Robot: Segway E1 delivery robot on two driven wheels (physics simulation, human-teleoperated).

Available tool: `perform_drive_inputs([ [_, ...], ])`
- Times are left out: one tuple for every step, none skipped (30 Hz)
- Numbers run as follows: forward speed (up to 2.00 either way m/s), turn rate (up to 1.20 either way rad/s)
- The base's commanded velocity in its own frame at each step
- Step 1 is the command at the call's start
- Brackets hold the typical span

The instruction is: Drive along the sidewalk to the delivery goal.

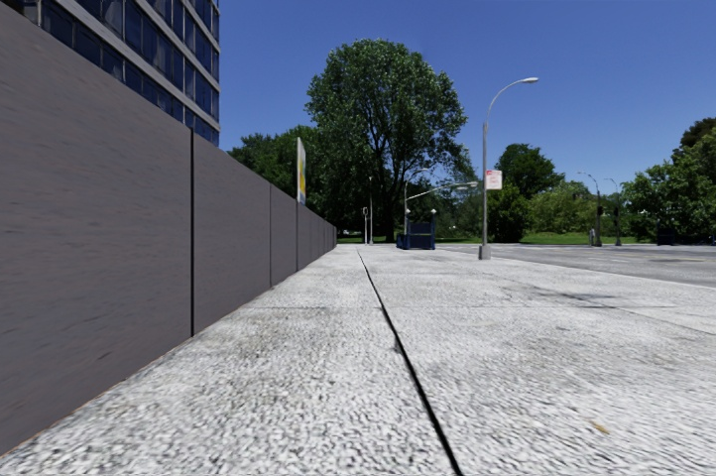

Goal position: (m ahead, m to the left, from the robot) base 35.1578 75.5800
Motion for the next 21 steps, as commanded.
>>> perform_drive_inputs([
  [2.00,0.00],
  [2.00,0.00],
  [2.00,0.00],
  [2.00,0.00],
  [2.00,0.00],
  [2.00,0.00],
  [2.00,0.00],
  [2.00,-0.05],
  [2.00,-0.05],
  [2.00,-0.10],
  [2.00,-0.11],
  [2.00,-0.16],
  [2.00,-0.32],
  [2.00,-0.32],
  [2.00,-0.02],
  [2.00,0.00],
  [2.00,0.00],
  [2.00,0.00],
  [2.00,0.00],
  [2.00,0.00],
  [2.00,0.00],
])
